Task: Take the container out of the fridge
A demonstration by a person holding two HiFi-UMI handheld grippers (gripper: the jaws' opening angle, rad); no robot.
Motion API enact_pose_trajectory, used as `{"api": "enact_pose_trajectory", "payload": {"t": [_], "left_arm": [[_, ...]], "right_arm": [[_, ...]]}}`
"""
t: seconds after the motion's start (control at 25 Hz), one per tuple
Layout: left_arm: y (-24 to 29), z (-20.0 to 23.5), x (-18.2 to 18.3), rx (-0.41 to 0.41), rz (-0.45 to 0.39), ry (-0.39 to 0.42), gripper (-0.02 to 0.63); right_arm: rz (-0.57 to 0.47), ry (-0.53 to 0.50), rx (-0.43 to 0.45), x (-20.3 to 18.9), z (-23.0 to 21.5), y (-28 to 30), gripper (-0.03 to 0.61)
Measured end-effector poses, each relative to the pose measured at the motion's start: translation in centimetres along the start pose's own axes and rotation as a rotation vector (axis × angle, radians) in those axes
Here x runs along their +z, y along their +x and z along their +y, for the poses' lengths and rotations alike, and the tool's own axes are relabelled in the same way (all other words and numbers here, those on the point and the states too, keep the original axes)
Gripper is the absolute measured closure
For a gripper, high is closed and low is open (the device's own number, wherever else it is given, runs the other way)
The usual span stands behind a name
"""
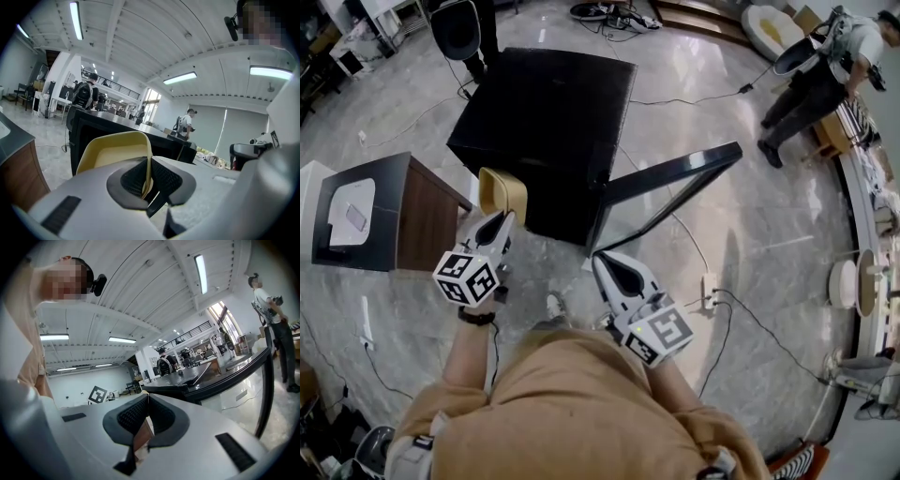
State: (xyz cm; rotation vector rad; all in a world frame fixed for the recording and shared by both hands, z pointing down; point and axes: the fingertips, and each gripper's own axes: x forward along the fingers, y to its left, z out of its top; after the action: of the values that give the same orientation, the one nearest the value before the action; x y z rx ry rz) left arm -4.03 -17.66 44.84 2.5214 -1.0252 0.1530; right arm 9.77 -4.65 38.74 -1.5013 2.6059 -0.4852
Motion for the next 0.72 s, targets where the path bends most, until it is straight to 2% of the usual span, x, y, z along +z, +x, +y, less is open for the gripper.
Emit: {"api": "enact_pose_trajectory", "payload": {"t": [0.2, 0.72], "left_arm": [[-1.3, -1.2, 0.9, -0.040, -0.051, -0.024, 0.589], [-4.1, -1.6, 1.4, -0.042, -0.094, -0.028, 0.589]], "right_arm": [[0.000, 0.000, 0.006, 0.1, -0.1, -0.3, 0.578], [-0.002, -0.003, 0.009, 0.4, -0.4, -0.7, 0.578]]}}
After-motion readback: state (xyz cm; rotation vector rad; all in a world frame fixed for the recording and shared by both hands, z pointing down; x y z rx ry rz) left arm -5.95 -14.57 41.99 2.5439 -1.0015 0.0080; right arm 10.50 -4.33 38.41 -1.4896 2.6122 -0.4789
